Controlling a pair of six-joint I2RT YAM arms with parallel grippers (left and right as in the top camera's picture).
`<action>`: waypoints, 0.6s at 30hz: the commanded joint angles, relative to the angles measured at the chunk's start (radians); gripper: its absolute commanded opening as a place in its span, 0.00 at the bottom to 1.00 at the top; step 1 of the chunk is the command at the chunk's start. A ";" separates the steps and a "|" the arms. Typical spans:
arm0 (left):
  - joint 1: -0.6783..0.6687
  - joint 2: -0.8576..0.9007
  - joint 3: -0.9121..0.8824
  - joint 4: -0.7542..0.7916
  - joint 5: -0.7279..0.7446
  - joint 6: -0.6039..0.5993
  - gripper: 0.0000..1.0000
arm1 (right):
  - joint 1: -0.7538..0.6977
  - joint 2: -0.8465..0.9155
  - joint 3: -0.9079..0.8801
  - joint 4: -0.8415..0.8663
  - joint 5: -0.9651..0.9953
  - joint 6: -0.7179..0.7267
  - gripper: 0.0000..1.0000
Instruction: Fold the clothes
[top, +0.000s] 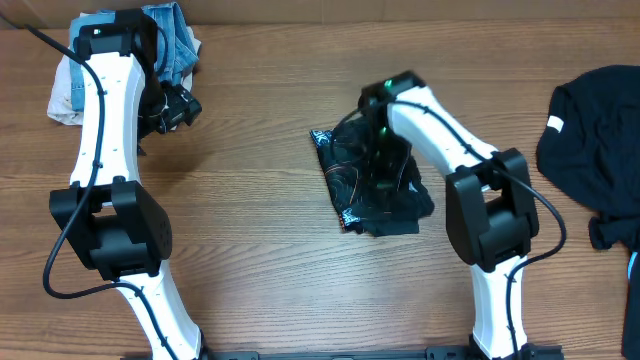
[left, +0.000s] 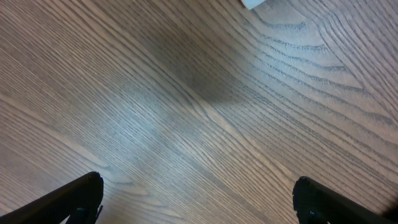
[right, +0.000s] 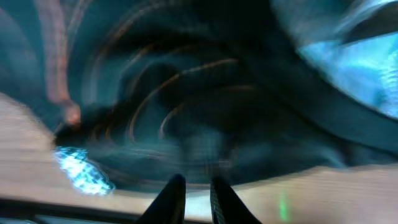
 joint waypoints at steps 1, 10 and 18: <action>-0.008 -0.006 -0.005 0.002 -0.016 0.019 1.00 | -0.001 -0.031 -0.089 0.053 -0.009 0.022 0.17; -0.008 -0.006 -0.005 0.002 -0.016 0.019 1.00 | -0.028 -0.031 -0.200 0.094 0.043 0.066 0.17; -0.008 -0.006 -0.005 0.005 -0.014 0.019 1.00 | -0.067 -0.035 -0.146 0.023 0.187 0.188 0.17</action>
